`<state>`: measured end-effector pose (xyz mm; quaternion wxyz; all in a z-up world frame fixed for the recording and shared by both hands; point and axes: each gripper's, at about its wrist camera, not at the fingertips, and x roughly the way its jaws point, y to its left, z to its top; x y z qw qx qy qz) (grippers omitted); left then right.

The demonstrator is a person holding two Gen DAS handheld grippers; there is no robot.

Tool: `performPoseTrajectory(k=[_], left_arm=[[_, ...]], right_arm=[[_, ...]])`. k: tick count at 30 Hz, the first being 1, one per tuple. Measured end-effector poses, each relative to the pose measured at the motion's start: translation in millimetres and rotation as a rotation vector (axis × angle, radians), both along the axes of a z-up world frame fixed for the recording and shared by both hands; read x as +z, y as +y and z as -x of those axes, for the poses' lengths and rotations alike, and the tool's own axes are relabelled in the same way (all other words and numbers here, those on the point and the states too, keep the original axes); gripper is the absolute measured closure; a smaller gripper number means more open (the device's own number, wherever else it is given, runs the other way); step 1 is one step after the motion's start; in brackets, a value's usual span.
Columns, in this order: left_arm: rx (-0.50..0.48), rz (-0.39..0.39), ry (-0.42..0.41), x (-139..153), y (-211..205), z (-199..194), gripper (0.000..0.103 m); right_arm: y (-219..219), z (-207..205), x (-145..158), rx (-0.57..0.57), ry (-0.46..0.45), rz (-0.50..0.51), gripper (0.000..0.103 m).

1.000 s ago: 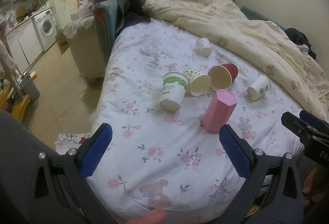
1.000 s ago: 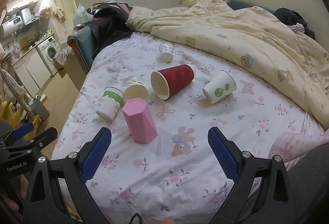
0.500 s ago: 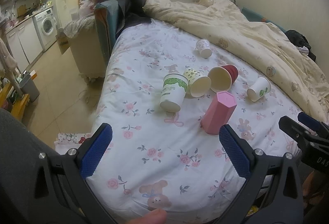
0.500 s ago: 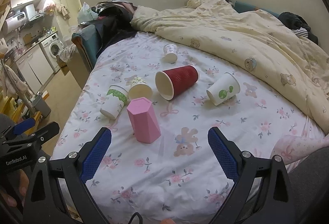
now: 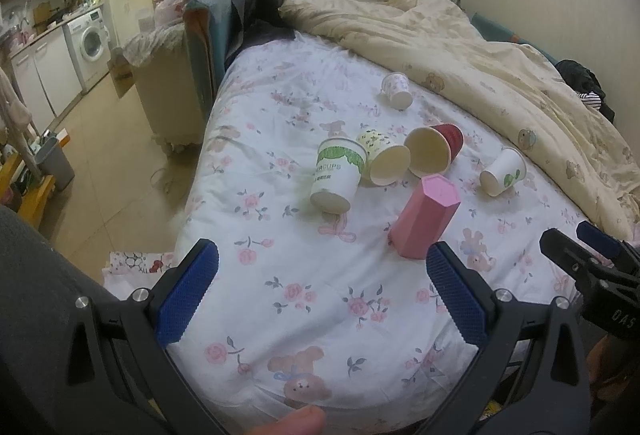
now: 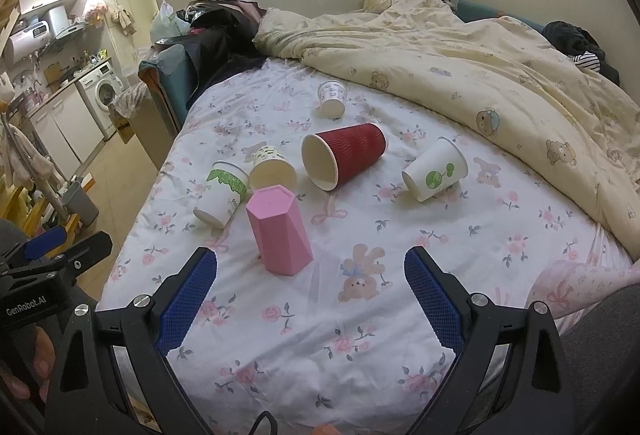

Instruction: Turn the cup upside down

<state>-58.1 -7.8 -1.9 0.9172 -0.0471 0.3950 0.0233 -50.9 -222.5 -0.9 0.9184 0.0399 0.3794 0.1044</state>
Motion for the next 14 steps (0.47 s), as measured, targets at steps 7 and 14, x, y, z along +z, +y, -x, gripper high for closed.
performPoseTrajectory(k=[7, 14], left_arm=[[0.004, 0.006, -0.003, 1.7, -2.8, 2.1, 0.0], [-0.002, 0.045, -0.013, 3.7, -1.3, 2.3, 0.0]], right_arm=[[-0.7, -0.1, -0.1, -0.003, -0.003, 0.002, 0.005], [-0.9, -0.3, 0.1, -0.001, -0.001, -0.003, 0.005]])
